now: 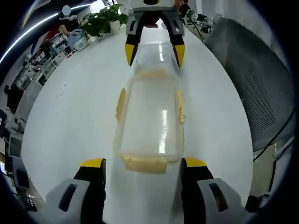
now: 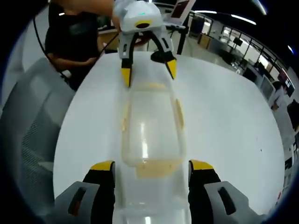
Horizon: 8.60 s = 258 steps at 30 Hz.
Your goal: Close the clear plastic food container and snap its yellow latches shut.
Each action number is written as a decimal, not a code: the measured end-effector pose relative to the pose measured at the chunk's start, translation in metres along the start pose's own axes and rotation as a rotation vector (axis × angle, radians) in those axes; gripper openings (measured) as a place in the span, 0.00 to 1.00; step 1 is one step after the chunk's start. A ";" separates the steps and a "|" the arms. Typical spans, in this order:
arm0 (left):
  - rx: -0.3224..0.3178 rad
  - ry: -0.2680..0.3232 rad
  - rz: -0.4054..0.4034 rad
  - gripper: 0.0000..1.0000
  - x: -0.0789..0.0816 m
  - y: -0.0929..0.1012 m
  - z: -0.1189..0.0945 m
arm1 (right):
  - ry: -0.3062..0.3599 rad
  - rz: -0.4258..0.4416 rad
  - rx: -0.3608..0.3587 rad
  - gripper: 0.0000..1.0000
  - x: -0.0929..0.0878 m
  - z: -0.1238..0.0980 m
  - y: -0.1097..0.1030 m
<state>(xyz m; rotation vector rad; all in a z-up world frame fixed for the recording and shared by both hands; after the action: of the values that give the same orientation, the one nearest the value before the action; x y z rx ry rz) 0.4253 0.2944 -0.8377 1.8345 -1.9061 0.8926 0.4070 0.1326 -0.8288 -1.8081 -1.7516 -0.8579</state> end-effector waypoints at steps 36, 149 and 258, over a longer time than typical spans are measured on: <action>-0.140 0.037 -0.016 0.52 -0.006 0.000 0.008 | -0.086 -0.007 0.061 0.53 -0.017 0.012 0.008; -0.044 -0.009 -0.042 0.39 0.084 0.013 -0.008 | -0.069 -0.037 0.058 0.39 -0.015 -0.077 0.006; -0.042 0.061 -0.032 0.39 0.228 0.020 0.100 | -0.070 0.010 0.057 0.38 -0.133 -0.214 0.013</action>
<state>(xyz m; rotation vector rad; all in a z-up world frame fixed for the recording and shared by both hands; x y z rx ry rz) 0.4001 0.0557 -0.7692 1.7879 -1.8399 0.8819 0.3990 -0.1142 -0.7754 -1.8282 -1.7898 -0.7415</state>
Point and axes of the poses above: the point that each gripper's makers call its tool centre point, and the gripper's own axes: z roughly forward along the fingers, y roughly to its right, x roughly out of its top, the point moved 1 cm from there along -z, roughly backward along the fingers, and after that the axes turned 13 degrees about y, right-handed, at the moved point
